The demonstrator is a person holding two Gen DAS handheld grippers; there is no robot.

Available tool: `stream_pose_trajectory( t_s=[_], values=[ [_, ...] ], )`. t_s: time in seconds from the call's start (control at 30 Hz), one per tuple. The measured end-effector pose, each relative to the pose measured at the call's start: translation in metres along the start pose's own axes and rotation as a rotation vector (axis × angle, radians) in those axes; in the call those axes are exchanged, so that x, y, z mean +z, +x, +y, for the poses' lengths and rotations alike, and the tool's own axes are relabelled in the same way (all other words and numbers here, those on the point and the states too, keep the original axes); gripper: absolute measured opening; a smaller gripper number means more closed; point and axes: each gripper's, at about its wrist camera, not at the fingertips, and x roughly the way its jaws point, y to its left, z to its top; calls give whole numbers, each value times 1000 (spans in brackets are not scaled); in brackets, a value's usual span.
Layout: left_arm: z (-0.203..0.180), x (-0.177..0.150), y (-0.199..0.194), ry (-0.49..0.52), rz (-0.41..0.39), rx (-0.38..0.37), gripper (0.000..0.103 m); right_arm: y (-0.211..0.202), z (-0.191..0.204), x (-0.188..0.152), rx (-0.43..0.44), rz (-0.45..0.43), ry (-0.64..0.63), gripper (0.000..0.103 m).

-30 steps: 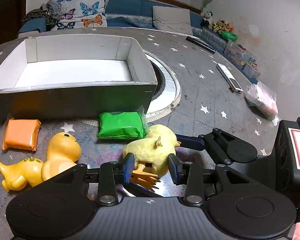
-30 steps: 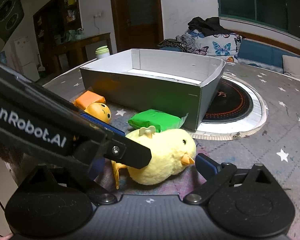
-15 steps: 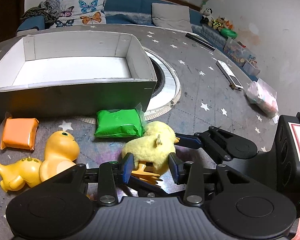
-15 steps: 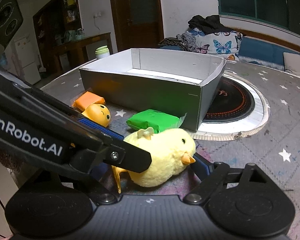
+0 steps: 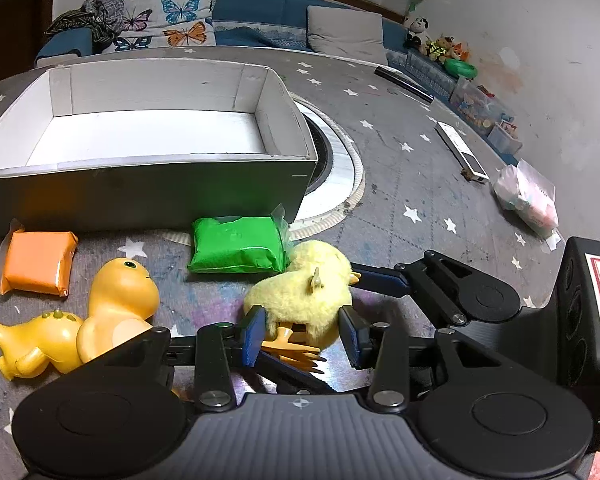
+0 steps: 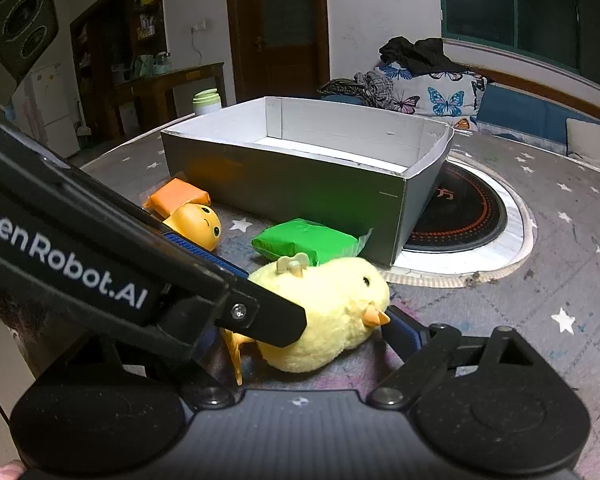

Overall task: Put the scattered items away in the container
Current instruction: 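Hold the plush chick in the left gripper and lift it off the table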

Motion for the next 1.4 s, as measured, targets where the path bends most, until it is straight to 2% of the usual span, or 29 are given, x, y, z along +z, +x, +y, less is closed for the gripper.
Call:
stream_pose_trajectory(
  t_s=[0.57, 0.87, 1.07, 1.4],
  values=[
    [0, -3, -4, 13, -16, -1, 39, -6, -2, 2, 10, 5, 2, 83],
    [-7, -7, -3, 59, 3, 26, 39, -6, 1, -3, 10, 11, -29, 84],
    [-2, -5, -2, 35, 4, 12, 39, -5, 2, -3, -8, 1, -43, 89],
    [8, -1, -1, -17, 13, -18, 41, -2, 2, -1, -8, -6, -56, 89]
  ],
)
